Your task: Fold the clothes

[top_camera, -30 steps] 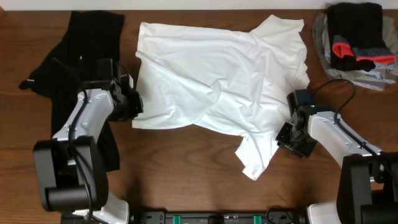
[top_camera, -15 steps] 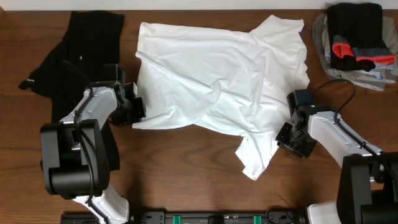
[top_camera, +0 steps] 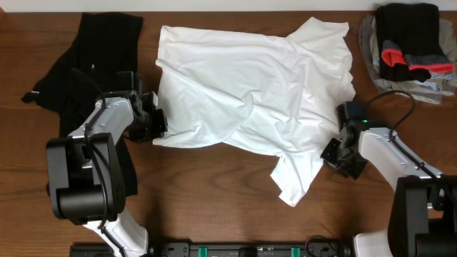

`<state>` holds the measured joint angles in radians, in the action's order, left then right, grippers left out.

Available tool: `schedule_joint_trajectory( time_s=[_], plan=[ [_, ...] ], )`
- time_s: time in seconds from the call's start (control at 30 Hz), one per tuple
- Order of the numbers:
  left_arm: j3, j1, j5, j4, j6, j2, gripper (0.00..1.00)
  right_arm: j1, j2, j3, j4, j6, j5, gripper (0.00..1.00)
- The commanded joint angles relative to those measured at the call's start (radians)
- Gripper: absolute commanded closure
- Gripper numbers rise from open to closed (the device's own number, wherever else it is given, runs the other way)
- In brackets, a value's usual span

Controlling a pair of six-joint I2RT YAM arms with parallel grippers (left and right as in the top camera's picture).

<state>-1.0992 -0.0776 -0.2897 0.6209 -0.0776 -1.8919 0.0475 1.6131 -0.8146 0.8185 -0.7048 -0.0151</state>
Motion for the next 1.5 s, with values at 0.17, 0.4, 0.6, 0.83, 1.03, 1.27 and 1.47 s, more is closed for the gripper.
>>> schedule_joint_trajectory(
  time_s=[0.17, 0.4, 0.6, 0.83, 1.03, 1.27, 1.47],
  plan=[
    [0.07, 0.009, 0.036, -0.04, 0.009, -0.142, 0.94, -0.123, 0.003, 0.003, -0.056, 0.086, -0.007, 0.99],
    [0.07, 0.009, 0.036, -0.043, 0.009, -0.142, 0.94, -0.193, 0.001, -0.024, -0.068, 0.221, 0.141, 0.99],
    [0.07, 0.009, 0.036, -0.043, 0.009, -0.142, 0.94, -0.163, -0.066, -0.148, -0.02, 0.394, 0.346, 0.99],
    [0.07, 0.009, 0.036, -0.043, 0.009, -0.142, 0.94, -0.124, -0.146, -0.218, 0.008, 0.414, 0.318, 0.99],
    [0.07, 0.009, 0.036, -0.043, 0.009, -0.142, 0.94, -0.106, -0.095, -0.179, 0.028, 0.399, 0.318, 0.99],
    [0.07, 0.009, 0.036, -0.043, 0.009, -0.142, 0.94, -0.066, -0.057, -0.082, 0.018, 0.349, 0.267, 0.99],
    [0.07, 0.009, 0.036, -0.044, 0.009, -0.142, 0.94, -0.067, -0.057, -0.023, -0.033, 0.316, 0.158, 0.99]
  ],
)
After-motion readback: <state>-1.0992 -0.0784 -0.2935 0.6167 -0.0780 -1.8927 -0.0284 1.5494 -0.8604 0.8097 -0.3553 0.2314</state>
